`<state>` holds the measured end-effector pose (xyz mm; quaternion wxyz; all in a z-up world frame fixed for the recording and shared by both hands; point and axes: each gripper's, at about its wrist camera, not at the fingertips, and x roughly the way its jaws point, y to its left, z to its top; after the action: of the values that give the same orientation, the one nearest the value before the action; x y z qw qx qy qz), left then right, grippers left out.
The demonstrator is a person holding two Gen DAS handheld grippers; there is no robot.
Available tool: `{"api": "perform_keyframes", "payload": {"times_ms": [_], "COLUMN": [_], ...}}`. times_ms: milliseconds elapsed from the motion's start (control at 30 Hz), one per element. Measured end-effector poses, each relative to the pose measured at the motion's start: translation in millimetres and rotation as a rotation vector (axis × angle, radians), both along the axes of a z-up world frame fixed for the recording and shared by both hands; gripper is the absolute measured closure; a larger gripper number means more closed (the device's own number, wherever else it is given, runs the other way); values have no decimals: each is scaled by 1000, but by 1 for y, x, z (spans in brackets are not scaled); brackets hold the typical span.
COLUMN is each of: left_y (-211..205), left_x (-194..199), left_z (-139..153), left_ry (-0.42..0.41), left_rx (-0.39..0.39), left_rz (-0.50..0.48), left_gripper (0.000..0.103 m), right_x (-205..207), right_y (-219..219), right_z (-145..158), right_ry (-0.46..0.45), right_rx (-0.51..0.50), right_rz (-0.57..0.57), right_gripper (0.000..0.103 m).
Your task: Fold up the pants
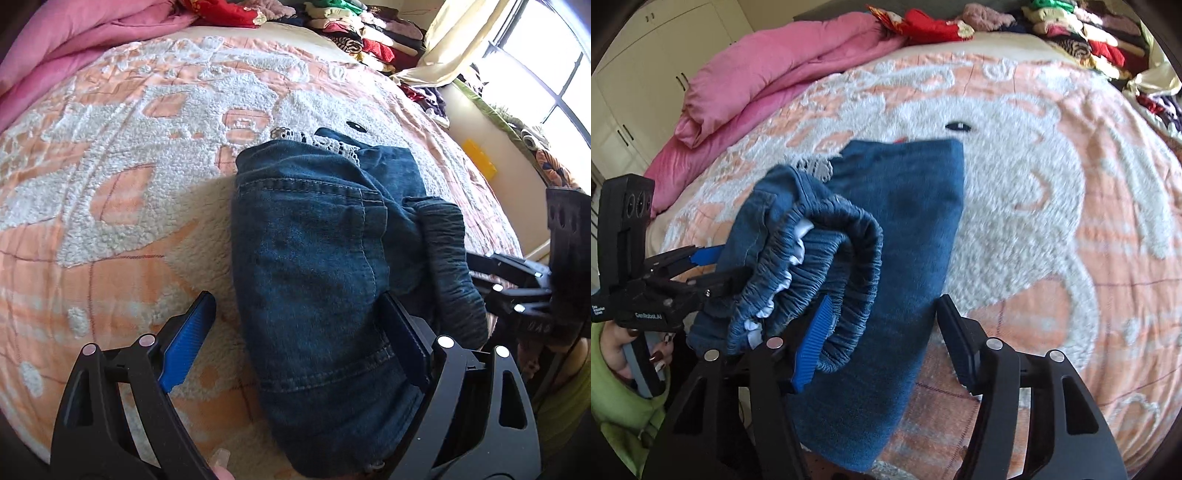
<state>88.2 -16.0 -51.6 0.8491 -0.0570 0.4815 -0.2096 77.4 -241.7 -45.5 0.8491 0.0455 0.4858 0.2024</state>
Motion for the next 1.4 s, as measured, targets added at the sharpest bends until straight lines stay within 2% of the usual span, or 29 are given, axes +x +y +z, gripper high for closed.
{"api": "perform_keyframes", "payload": {"times_ms": [200,367,433,500,567,700,1033,1400], "left_y": [-4,-8,-11,-13,-16,-18,-13,-4], "left_x": [4,8,8,8,7,6,15,49], "left_z": [-2,-2,-2,0,3,13,40,59], "left_ry": [-9,-14,-16,-15,-22,-44,-107,-157], "left_rx": [-11,-7,-11,-25,-19,-8,-17,-13], "left_rz": [-12,-18,-26,-34,-46,-49,-23,29], "left_gripper": [21,22,30,48,63,76,77,77], "right_x": [5,8,9,9,8,2,14,51], "right_y": [-5,-4,-3,-1,3,12,34,47], "right_z": [-10,-11,-11,-10,-7,8,40,49], "right_ry": [27,17,9,0,-17,-88,-206,-245], "right_rx": [63,73,76,107,119,93,21,-14], "right_rz": [-20,-16,-7,25,53,85,132,131], "right_gripper": [44,43,48,73,83,88,88,88]}}
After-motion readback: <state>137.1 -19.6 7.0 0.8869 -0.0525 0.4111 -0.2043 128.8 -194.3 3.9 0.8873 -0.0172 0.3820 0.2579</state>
